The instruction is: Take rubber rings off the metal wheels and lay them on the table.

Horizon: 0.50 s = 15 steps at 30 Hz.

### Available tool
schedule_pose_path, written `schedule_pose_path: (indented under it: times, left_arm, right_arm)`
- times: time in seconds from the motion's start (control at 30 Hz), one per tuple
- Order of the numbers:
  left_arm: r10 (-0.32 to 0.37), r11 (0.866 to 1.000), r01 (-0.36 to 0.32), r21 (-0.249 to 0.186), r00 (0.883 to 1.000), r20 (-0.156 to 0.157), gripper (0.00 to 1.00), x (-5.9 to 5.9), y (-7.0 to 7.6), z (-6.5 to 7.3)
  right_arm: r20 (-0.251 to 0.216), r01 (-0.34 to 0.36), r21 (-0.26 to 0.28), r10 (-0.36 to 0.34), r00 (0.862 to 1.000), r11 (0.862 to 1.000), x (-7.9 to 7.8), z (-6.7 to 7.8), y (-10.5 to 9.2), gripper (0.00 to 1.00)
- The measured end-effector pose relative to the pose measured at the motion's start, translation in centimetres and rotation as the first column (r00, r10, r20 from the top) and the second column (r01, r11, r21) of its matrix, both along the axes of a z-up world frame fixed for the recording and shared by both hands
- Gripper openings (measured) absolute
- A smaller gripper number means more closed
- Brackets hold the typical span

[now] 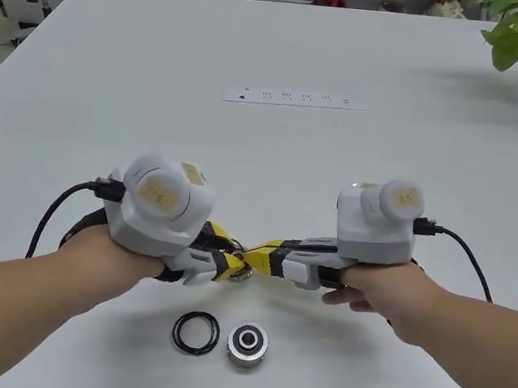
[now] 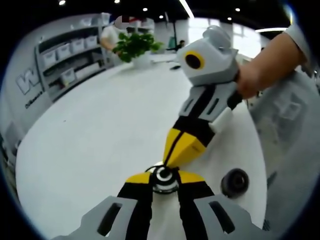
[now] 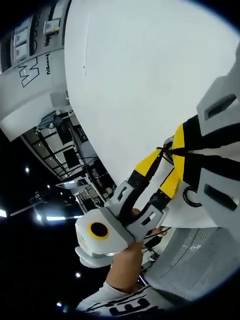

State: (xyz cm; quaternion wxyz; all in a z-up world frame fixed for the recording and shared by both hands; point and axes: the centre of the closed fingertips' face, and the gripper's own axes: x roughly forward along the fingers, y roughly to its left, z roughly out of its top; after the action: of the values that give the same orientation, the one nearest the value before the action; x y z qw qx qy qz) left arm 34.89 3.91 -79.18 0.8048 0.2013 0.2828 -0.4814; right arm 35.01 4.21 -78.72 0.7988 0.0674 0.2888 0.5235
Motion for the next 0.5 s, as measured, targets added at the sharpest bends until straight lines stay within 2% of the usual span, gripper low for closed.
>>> schedule_pose_path:
  times: [0.1,0.3,0.5]
  left_arm:
    - [-0.003,1.0,0.003,0.003,1.0,0.003,0.2,-0.2,0.0,0.1]
    - [-0.007,1.0,0.007,-0.026,1.0,-0.004,0.25,-0.6,-0.1,0.6]
    - [-0.014,0.999,0.014,-0.041,1.0,-0.001,0.26,-0.8,0.0,1.1]
  right_arm:
    - [-0.001,0.001,-0.001,-0.001,1.0,1.0,0.0,0.0,-0.1,0.0]
    - [0.0,0.005,0.006,-0.005,1.0,1.0,0.0,0.2,-0.1,0.0]
    - [0.0,0.009,0.01,-0.009,1.0,1.0,0.1,0.4,-0.2,0.0]
